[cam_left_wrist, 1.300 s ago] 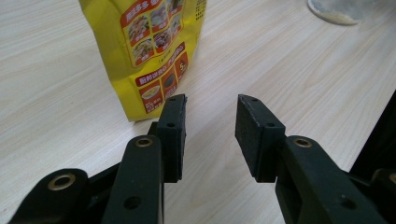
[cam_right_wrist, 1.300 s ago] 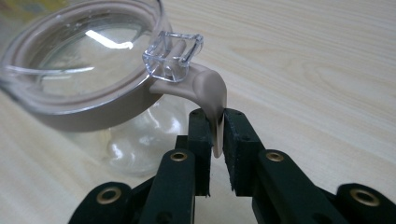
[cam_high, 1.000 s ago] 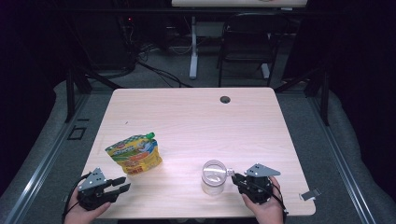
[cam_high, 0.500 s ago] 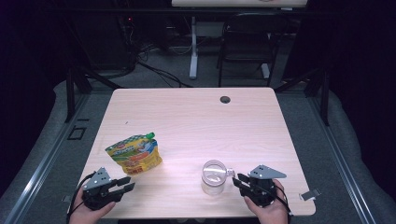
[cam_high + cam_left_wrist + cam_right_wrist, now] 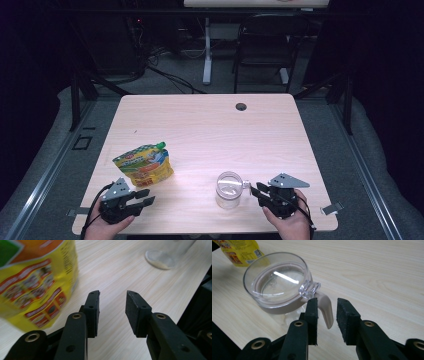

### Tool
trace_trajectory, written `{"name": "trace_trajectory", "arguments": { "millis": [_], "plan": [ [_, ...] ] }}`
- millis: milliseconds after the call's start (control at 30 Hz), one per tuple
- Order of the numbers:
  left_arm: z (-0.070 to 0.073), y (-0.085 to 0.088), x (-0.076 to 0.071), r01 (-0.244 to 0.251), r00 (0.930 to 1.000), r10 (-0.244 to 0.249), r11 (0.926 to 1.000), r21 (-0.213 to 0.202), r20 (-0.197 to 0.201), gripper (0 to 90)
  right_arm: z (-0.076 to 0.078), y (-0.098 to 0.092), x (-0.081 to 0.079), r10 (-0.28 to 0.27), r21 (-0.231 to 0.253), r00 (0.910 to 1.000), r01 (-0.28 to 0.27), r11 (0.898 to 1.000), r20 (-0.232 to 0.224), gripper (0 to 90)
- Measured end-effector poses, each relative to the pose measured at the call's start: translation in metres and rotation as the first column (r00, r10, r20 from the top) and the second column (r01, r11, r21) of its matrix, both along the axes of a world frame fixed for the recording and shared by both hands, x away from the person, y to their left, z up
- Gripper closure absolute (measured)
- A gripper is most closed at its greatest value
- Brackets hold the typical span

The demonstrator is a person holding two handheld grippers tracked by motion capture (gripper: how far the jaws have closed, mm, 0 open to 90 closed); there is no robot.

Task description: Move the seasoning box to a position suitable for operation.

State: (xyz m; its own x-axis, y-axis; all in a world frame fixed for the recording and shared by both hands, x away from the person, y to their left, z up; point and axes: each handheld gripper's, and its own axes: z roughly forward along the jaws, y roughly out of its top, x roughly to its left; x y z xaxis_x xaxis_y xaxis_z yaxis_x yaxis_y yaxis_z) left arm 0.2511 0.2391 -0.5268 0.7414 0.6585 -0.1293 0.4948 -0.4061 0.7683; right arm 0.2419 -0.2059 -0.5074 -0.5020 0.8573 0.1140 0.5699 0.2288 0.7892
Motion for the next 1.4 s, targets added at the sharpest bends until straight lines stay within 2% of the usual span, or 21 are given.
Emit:
{"name": "trace_trajectory", "arguments": {
  "millis": [267,333,500,667,900,1067,1400],
  "plan": [
    [0.007,-0.036,0.008,0.063,0.9980,-0.063,0.9980,-0.003,-0.004,65.1,0.010,0.006,0.004,-0.006,-0.014,0.9999,0.006,1.000,0.009,74.0],
    [0.009,-0.044,0.010,0.066,0.9978,-0.066,0.9978,-0.004,-0.005,64.9,0.012,0.006,0.006,-0.005,0.003,0.9999,0.005,1.000,0.011,74.7],
    [0.016,-0.062,0.017,0.095,0.9954,-0.096,0.9945,-0.044,-0.007,65.3,0.015,0.008,0.011,-0.013,0.013,0.9999,0.013,1.000,0.007,79.9],
    [0.020,-0.082,0.024,0.116,0.9932,-0.116,0.9923,-0.042,0.012,65.4,0.017,0.012,0.012,-0.002,0.005,0.9998,0.002,1.000,0.021,80.8],
    [0.017,-0.109,0.029,0.154,0.9881,-0.154,0.9878,-0.023,0.006,67.5,0.016,0.012,0.015,-0.005,0.027,0.9998,0.004,1.000,0.018,80.7],
    [0.017,-0.122,0.031,0.176,0.9844,-0.176,0.9842,-0.024,-0.009,71.5,0.016,0.014,0.015,-0.002,0.030,0.9998,0.002,1.000,0.022,79.9],
    [0.013,-0.134,0.032,0.183,0.9831,-0.183,0.9831,0.002,-0.001,75.8,0.014,0.017,0.016,0.004,0.035,0.9997,-0.004,0.999,0.026,80.6]
  ]
}}
